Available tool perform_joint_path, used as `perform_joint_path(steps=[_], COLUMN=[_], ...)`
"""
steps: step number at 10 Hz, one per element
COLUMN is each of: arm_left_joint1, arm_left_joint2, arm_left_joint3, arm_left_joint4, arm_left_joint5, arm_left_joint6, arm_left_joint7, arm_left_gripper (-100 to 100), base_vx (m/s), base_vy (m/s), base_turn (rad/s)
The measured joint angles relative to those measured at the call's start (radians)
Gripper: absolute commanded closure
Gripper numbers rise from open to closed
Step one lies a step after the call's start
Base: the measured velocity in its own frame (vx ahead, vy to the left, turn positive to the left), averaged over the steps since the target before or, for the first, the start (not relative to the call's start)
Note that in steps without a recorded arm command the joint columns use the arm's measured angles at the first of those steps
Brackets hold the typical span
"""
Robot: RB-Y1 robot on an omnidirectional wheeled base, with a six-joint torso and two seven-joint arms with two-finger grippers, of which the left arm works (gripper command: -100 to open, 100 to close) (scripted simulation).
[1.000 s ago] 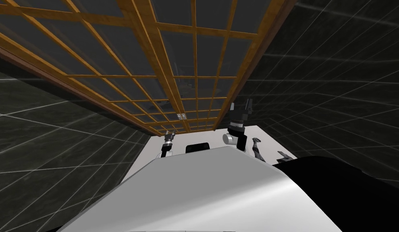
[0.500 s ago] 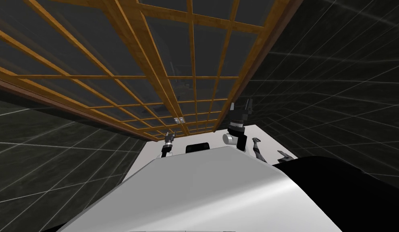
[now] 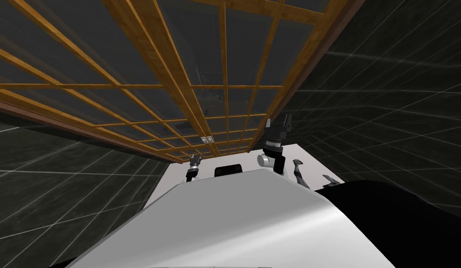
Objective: Pull the door open
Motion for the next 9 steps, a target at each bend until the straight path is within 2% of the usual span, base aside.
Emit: perform_joint_path(steps=[3, 5, 6, 8, 9], arm_left_joint1=[0.025, 0.023, 0.032, 0.036, 0.044], arm_left_joint2=[0.013, 0.026, 0.032, 0.033, 0.039], arm_left_joint3=[0.032, 0.051, 0.066, 0.089, 0.1], arm_left_joint4=[0.017, 0.054, 0.056, 0.086, 0.09], arm_left_joint5=[-0.001, 0.0, -0.001, -0.001, -0.002], arm_left_joint6=[0.015, 0.008, 0.016, 0.013, 0.015], arm_left_joint7=[-0.008, -0.012, -0.015, -0.03, -0.031], arm_left_gripper=[-100, -100, -100, -100, -100], base_vx=[-0.167, -0.118, -0.12, -0.118, -0.089], base_vy=[0.047, 0.087, 0.067, 0.05, 0.034], base_turn=[0.086, 0.099, 0.047, 0.067, 0.024])
